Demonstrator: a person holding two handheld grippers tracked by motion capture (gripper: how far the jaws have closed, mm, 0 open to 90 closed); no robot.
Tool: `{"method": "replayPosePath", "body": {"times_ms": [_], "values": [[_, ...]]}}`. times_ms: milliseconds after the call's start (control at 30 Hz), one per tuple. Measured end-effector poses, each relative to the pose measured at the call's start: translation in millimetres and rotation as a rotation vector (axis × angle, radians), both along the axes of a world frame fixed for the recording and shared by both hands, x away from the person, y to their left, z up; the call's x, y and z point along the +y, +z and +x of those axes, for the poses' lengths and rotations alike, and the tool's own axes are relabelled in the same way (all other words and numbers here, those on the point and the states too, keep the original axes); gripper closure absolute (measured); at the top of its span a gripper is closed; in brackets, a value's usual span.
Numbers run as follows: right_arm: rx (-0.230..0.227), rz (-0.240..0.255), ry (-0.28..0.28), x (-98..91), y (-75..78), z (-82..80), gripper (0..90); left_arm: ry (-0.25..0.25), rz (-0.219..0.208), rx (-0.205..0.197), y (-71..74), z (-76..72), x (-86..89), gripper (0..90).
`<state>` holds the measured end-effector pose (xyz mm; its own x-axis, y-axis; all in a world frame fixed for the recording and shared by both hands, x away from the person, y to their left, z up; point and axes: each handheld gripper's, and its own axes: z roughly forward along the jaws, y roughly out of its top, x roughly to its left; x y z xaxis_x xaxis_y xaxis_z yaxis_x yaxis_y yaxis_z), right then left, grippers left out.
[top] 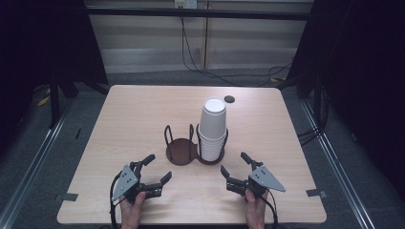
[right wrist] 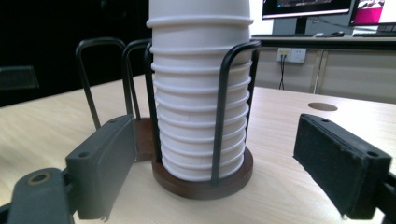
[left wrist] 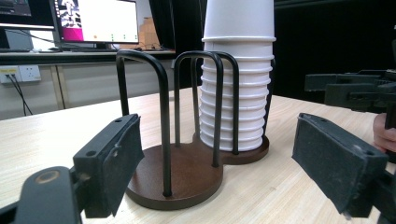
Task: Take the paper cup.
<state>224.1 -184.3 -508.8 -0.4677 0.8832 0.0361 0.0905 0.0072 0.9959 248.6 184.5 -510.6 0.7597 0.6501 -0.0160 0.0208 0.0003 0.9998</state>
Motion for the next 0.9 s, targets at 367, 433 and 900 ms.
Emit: {"method": "replayPosePath", "body": {"times_ms": [367,433,900], "values": [[0.080,-0.025,0.050,1.9,2.4,3.1,12.9,0.002,0.000,0.000,0.1,0.0,-0.1,15.7],[0.097,-0.041,0.048,3.6,3.0,4.4,13.0,0.002,0.000,0.000,0.1,0.0,-0.1,15.7],[0.151,-0.077,0.112,5.4,10.1,4.1,20.0,0.000,0.000,0.001,0.1,0.0,0.0,15.7]]}}
